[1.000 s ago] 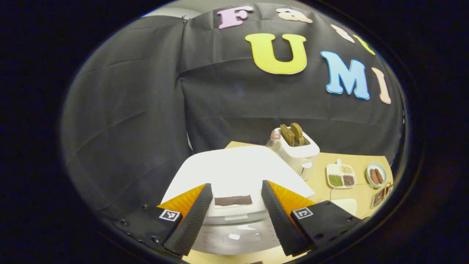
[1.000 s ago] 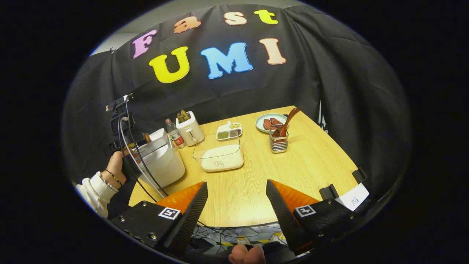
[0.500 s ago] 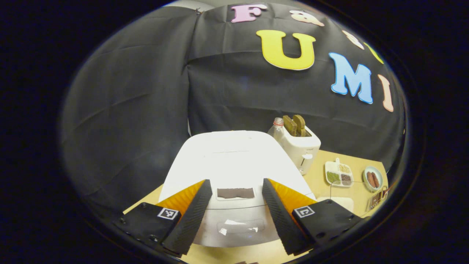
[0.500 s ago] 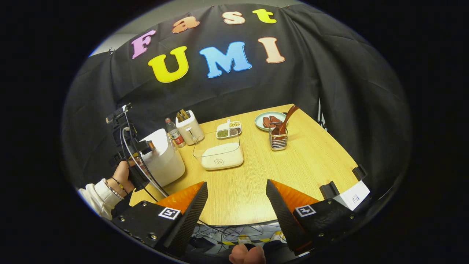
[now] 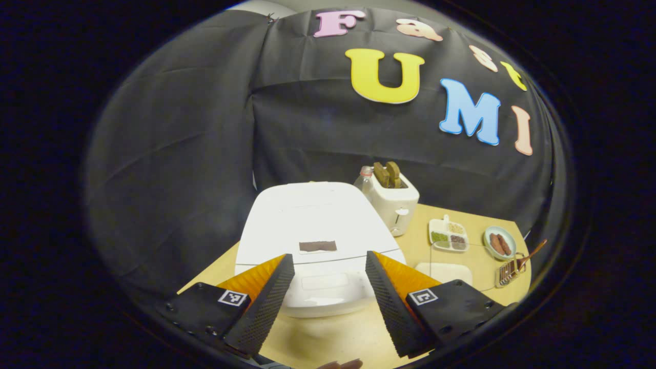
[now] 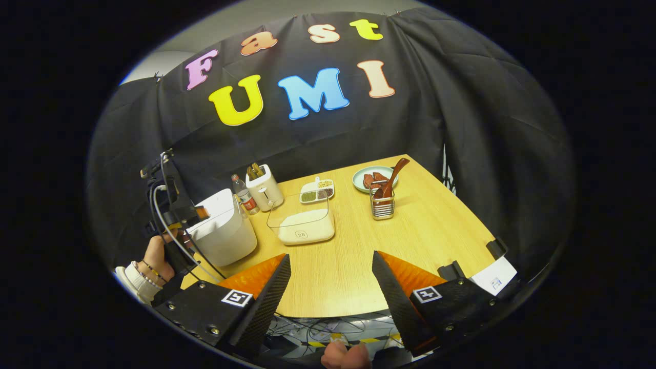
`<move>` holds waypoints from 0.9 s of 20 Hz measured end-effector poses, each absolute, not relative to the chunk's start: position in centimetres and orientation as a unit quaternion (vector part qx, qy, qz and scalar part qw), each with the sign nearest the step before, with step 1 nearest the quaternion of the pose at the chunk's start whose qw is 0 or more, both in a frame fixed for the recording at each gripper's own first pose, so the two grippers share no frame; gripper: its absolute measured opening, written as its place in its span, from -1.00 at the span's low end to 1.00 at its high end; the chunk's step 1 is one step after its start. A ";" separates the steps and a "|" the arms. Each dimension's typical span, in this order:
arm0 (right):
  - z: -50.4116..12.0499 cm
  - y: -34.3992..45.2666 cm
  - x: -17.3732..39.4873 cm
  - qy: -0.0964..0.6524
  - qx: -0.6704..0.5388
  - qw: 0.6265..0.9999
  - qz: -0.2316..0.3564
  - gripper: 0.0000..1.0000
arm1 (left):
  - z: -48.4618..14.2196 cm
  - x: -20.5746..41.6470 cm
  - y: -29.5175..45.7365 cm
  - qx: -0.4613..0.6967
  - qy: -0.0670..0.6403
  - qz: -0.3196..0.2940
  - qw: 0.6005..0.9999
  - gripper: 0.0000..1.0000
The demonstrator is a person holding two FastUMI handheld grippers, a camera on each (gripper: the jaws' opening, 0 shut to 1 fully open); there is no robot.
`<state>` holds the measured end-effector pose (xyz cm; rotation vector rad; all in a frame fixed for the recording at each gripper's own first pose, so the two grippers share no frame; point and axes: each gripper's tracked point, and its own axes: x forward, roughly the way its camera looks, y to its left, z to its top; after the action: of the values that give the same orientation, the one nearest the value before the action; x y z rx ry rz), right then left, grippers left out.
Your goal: Close the left gripper, press the button to open the rice cooker; take a wooden spoon from the chopstick holder with the right hand, scoop a spoonful of rice and pour it into the rice cooker, then put the wooden spoon back into the chopstick holder.
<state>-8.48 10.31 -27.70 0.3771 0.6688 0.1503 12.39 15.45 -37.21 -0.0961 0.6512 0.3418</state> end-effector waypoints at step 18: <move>-20.0 -12.0 -4.3 0.170 0.160 0.967 0.101 0.94 | -8.9 -3.9 -10.4 -0.064 0.148 0.056 0.985 0.82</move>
<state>-4.33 -11.98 -20.00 0.3228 0.3435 0.2037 -3.90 -10.44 -8.86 -0.1281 0.2971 0.1127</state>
